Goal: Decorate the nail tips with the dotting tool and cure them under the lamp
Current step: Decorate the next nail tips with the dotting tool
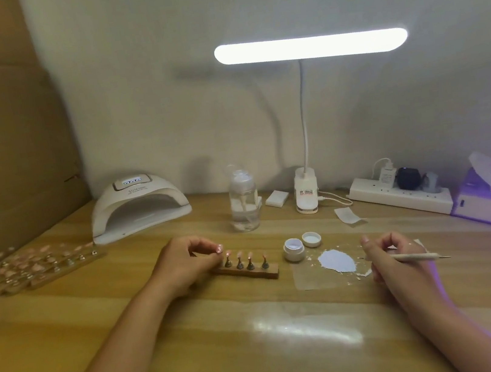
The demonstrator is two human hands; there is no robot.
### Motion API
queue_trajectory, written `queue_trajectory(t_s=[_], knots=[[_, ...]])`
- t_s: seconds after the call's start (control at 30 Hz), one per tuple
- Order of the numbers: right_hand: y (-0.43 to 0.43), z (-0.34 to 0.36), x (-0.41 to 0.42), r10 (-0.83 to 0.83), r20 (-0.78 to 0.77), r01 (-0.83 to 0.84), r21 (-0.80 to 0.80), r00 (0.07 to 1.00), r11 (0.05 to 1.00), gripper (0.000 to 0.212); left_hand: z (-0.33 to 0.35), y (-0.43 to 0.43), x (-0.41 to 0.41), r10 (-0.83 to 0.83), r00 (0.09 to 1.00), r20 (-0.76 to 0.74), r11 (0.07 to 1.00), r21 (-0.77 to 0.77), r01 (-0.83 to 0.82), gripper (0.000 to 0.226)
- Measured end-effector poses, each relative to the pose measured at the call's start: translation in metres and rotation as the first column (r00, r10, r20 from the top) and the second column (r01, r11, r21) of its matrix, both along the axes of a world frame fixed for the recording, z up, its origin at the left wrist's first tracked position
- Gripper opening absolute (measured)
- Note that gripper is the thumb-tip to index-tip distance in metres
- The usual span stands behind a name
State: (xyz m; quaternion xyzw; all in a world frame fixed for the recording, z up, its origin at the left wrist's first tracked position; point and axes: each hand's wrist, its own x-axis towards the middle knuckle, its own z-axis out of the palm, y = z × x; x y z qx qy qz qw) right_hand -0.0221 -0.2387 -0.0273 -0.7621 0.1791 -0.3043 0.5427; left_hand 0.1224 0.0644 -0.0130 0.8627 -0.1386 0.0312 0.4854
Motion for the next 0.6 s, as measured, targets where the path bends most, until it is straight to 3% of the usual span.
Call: queue_trajectory(t_s=[0.33, 0.6], knots=[[-0.002, 0.0, 0.0, 0.037, -0.012, -0.037, 0.036, 0.999, 0.999, 0.038, -0.001, 0.004, 0.003, -0.109, 0.985, -0.134, 0.993, -0.06, 0.102, 0.009], [-0.001, 0.002, -0.001, 0.038, -0.023, -0.038, 0.019, 0.999, 0.999, 0.038, 0.009, 0.008, 0.002, -0.234, 0.953, -0.193, 0.971, -0.008, 0.237, 0.019]])
